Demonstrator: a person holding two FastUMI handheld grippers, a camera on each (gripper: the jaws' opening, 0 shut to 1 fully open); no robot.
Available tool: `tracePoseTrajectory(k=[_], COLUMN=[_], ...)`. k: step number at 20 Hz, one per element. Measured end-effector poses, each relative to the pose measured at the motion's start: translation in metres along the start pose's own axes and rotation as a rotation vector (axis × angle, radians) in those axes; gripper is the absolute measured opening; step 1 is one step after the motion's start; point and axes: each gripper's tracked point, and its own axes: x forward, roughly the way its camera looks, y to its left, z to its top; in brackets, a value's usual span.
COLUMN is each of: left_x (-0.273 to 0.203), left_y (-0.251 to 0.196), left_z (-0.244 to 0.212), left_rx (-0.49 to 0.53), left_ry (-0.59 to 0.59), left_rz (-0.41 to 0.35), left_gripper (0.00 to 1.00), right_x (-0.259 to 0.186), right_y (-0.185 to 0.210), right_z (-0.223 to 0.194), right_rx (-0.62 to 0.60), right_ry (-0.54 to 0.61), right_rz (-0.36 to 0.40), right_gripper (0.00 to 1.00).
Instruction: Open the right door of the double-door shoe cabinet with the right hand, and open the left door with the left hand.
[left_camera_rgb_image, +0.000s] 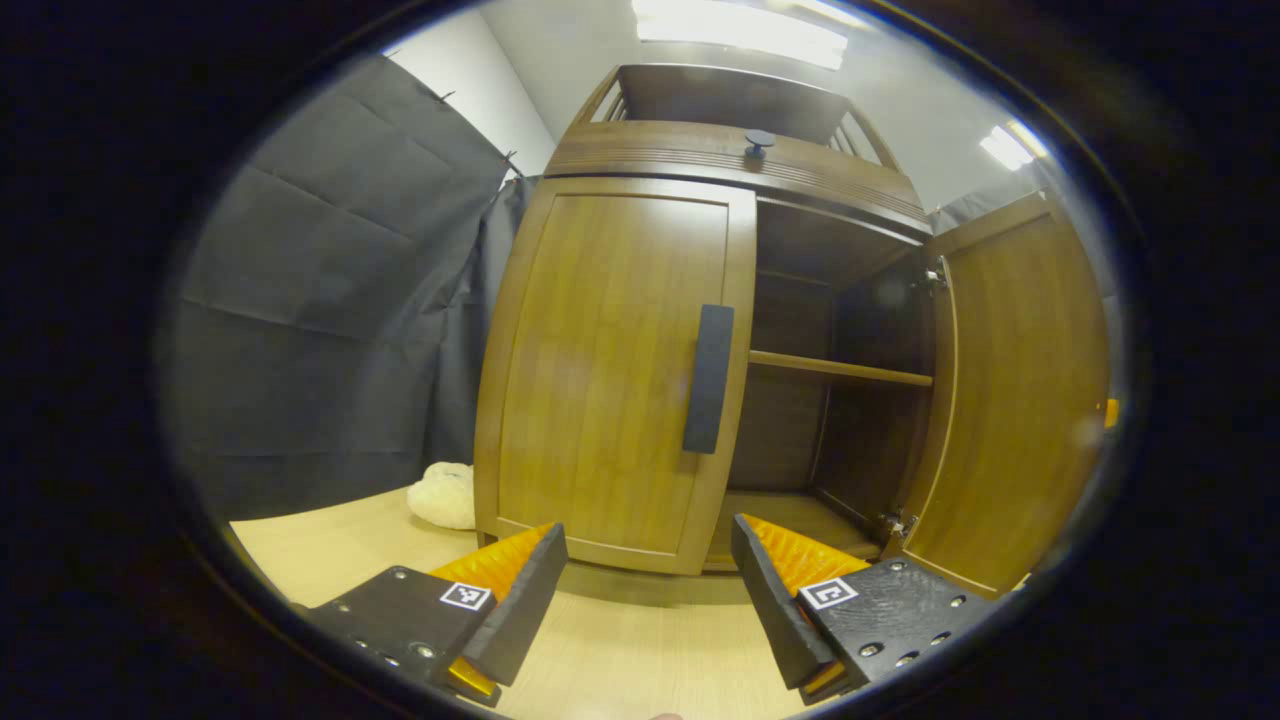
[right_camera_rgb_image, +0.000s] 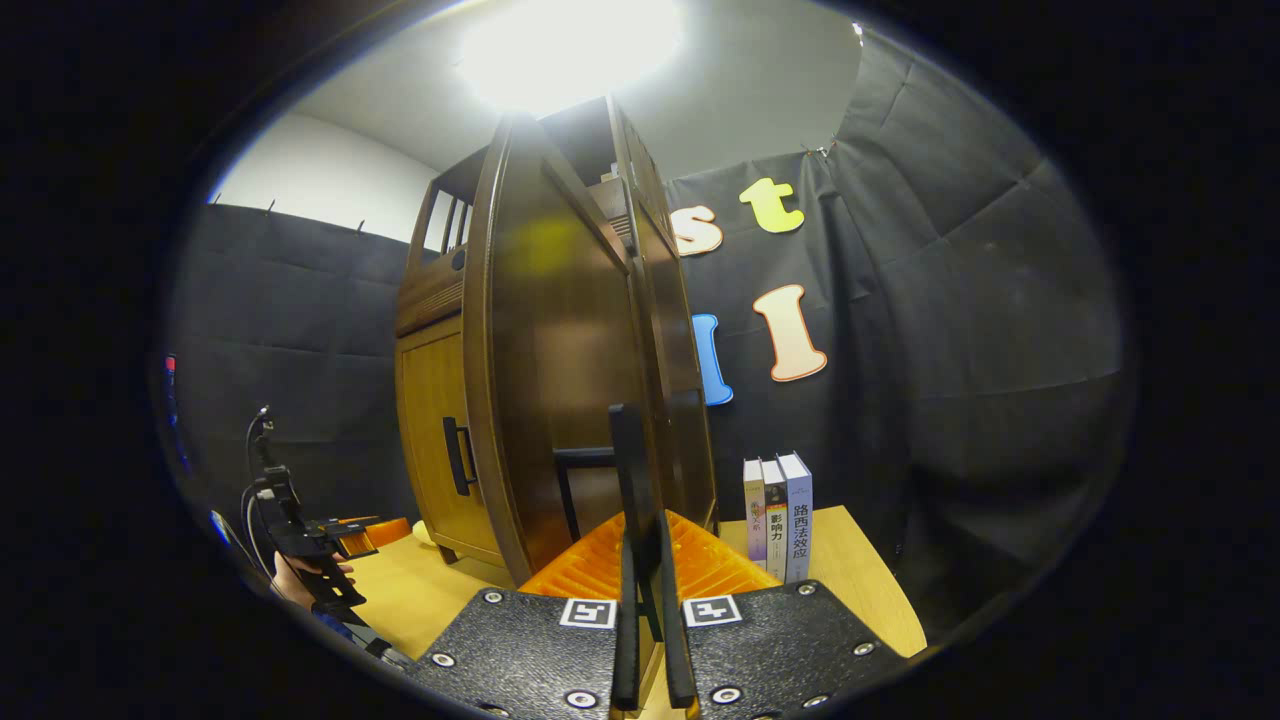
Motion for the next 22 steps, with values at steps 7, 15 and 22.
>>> tracePoseTrajectory(k=[7,15,22], left_x=[0.001,0.005,-0.004], left_y=[-0.005,-0.017,-0.004], left_z=[0.003,0.004,0.015], left_rx=[0.014,0.013,0.012], left_ry=[0.004,0.008,-0.024], left_rz=[-0.017,-0.074,-0.105], left_gripper=[1.0,0.95,0.95], right_x=[-0.002,-0.026,-0.056], right_y=[0.002,-0.004,0.009], right_z=[-0.009,-0.007,0.016], right_rx=[0.021,-0.062,-0.107], right_ry=[0.045,0.06,0.003], right_rz=[0.068,-0.039,-0.145], right_gripper=[0.14,0.16,0.16])
